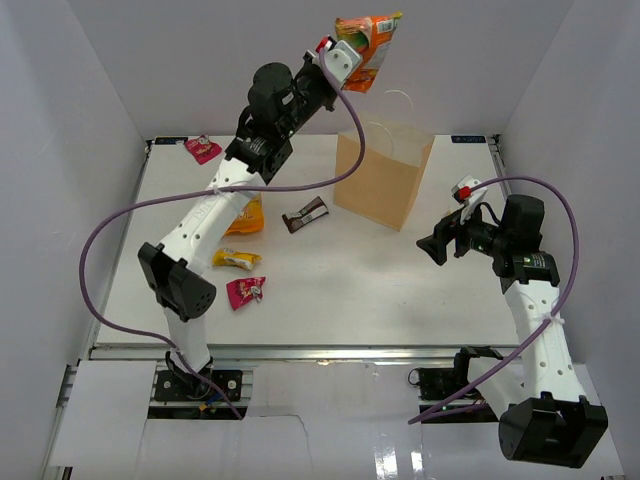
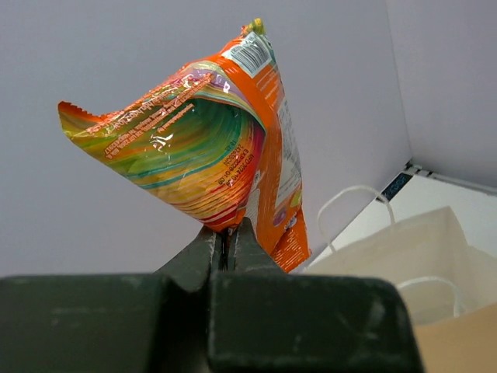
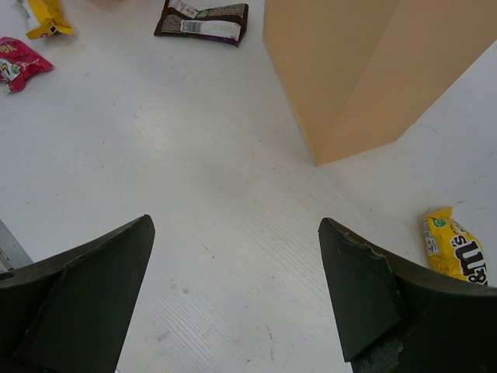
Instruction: Place the snacks into the paper bag
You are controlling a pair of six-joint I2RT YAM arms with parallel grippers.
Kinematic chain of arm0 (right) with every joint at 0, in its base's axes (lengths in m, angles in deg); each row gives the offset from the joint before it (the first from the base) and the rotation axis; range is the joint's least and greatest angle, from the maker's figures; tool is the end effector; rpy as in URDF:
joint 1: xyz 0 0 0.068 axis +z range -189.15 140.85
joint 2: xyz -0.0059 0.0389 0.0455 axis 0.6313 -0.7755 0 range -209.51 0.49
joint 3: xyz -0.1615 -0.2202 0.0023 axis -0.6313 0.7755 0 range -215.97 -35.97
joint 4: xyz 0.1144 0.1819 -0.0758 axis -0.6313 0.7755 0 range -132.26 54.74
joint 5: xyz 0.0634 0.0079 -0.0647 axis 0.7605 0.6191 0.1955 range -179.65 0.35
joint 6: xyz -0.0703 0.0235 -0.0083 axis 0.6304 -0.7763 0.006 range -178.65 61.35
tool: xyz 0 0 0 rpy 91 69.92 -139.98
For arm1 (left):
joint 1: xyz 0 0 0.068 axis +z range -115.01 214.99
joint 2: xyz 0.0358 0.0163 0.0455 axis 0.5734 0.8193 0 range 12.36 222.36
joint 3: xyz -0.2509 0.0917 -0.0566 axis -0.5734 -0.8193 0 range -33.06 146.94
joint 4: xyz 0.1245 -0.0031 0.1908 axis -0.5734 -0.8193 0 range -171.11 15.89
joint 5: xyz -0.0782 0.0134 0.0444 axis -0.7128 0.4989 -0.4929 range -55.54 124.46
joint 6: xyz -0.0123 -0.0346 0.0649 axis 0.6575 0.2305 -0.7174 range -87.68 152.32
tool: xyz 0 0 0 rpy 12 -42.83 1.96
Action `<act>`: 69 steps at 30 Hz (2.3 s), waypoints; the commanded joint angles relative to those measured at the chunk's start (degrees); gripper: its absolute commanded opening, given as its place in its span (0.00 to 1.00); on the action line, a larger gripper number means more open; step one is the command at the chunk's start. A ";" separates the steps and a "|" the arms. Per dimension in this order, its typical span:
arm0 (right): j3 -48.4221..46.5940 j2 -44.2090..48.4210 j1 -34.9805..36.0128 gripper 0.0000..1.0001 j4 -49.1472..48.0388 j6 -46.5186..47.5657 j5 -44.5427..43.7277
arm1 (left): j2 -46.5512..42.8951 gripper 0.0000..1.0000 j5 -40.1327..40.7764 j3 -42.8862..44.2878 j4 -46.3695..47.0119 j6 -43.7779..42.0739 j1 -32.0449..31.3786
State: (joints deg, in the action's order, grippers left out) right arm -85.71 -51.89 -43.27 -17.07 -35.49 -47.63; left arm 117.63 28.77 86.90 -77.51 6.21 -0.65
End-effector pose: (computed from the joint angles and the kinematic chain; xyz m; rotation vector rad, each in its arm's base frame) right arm 0.1791 0.0291 0.3168 -0.7480 1.8010 0.4390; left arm 0.3296 -0.2437 0.5062 0.7772 1.1375 -0.2074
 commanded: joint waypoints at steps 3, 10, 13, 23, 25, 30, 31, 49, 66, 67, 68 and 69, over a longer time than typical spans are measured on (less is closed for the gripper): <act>0.16 1.23 -0.45 0.92 -0.49 0.13 0.26 | 7.75 0.00 -11.78 11.08 0.41 0.62 0.74; 0.69 2.19 -1.50 0.92 -0.58 -0.39 -0.27 | 6.70 0.00 -14.35 2.13 1.20 1.24 0.75; 0.96 2.19 -1.94 0.92 -0.75 -0.66 -0.10 | 5.91 0.07 -14.43 -0.87 1.73 1.06 0.75; 0.08 0.70 -3.00 0.92 -0.76 -1.62 -0.53 | 6.35 0.46 -16.89 -1.93 2.87 5.97 0.75; -0.62 0.18 -3.26 0.92 -0.67 -1.97 -0.62 | 6.26 0.50 -16.72 -1.66 2.96 6.77 0.75; -2.38 -2.63 -3.97 0.93 -0.84 -4.25 -5.27 | 5.21 0.59 -14.00 -0.34 2.96 8.09 0.75; -2.82 -3.25 -4.05 0.93 -0.93 -6.35 -9.55 | 4.42 0.60 -12.25 -1.04 2.96 8.35 0.75; -32.32 -46.02 -5.02 0.85 23.32 32.11 -25.03 | -44.42 0.98 2.09 -59.12 -6.96 42.70 1.89; -41.23 -65.03 -4.58 0.80 12.96 37.58 -35.16 | -62.82 0.98 11.58 -86.12 -17.07 76.89 1.89; -40.88 -65.39 -4.67 0.77 12.17 37.23 -35.08 | -62.74 0.98 12.28 -86.82 -17.95 81.61 1.89; -40.62 -65.74 -4.67 0.75 12.08 36.96 -35.08 | -62.65 0.98 14.03 -87.00 -20.48 84.35 1.89; -40.27 -66.35 -4.58 0.70 12.16 36.79 -34.64 | -62.56 0.98 15.00 -87.18 -22.07 87.08 1.89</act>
State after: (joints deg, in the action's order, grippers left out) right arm -126.10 -117.11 -48.12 -2.78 1.56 -82.03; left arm 55.45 38.85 0.63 -94.26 81.36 1.04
